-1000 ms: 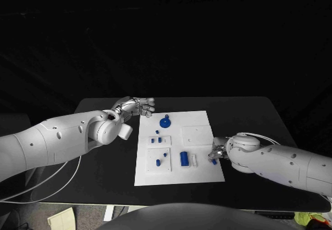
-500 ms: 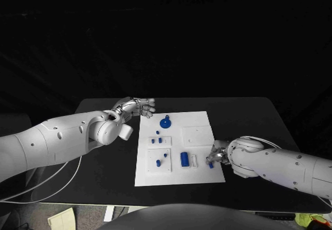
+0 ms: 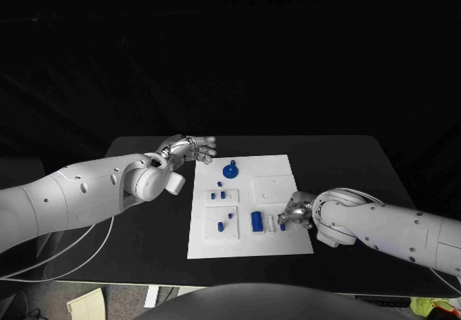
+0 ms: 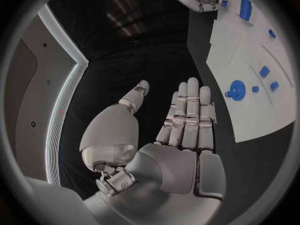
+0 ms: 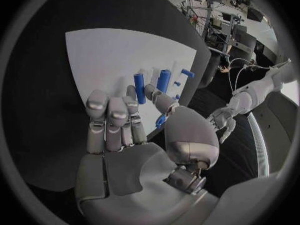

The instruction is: Assemble the parts on the task board

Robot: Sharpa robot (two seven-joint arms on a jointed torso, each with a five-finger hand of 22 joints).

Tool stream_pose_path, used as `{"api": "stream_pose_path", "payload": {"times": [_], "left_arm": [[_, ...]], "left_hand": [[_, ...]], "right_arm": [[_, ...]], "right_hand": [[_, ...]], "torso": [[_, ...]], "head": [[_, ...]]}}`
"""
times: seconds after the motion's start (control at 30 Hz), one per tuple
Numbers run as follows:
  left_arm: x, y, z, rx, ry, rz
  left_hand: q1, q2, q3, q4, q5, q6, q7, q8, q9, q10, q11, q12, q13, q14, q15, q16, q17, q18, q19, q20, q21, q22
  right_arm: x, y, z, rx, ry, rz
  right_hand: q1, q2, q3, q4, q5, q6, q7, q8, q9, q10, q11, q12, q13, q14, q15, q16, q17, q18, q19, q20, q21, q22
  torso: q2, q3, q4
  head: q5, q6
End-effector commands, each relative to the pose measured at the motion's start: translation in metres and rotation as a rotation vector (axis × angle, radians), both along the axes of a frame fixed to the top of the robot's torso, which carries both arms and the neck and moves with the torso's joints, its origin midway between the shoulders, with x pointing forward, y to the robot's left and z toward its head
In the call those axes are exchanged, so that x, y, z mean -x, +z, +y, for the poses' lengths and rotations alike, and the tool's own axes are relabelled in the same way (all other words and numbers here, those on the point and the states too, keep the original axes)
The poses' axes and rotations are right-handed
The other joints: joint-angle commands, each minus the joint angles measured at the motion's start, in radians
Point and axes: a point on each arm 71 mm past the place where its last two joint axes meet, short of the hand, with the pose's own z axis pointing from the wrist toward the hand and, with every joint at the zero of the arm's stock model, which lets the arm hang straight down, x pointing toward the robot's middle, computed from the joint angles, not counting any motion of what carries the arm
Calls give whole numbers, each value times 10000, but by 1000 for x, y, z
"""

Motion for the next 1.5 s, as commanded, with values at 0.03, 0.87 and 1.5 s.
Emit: {"api": "stream_pose_path", "payload": {"times": [0.03, 0.87, 1.5], "left_arm": [[0, 1, -3, 175, -163, -14], [0, 2, -2, 169, -158, -12], [0, 2, -2, 170, -184, 18]], "left_hand": [[12, 93, 26, 32, 6, -65, -26, 63, -10, -72, -4, 34, -15, 56, -14, -66, 18, 182, 24, 14, -62, 18], [9, 88, 20, 28, 4, -70, -25, 70, -15, -74, -3, 34, -16, 61, -15, -83, 42, 179, 28, 13, -73, 32], [10, 86, 18, 25, 3, -71, -25, 76, -17, -74, -3, 34, -17, 65, -16, -93, 56, 178, 30, 12, -79, 40]], "right_arm": [[2, -1, 5, -525, -291, 250], [-3, -3, 10, -219, 23, 53], [-4, 15, -39, 988, -46, -98]], "right_hand": [[-72, -87, -54, 9, -67, 60, 3, 31, -4, 47, 6, -38, 7, 18, -64, -9, -16, 678, 62, -12, 52, 128], [-127, -135, -106, 44, -95, 59, 0, 25, -27, 22, 2, -51, 12, 12, -70, -18, -21, 678, 61, -40, 30, 117], [-843, -902, -471, 561, -790, 51, -24, 49, -37, 6, -25, -54, 50, 5, -101, -5, -5, 678, 94, -142, -29, 93]], "torso": [[3, 0, 5], [8, 3, -4], [8, 1, -21]], "head": [[9, -11], [14, -27], [-40, 12]]}}
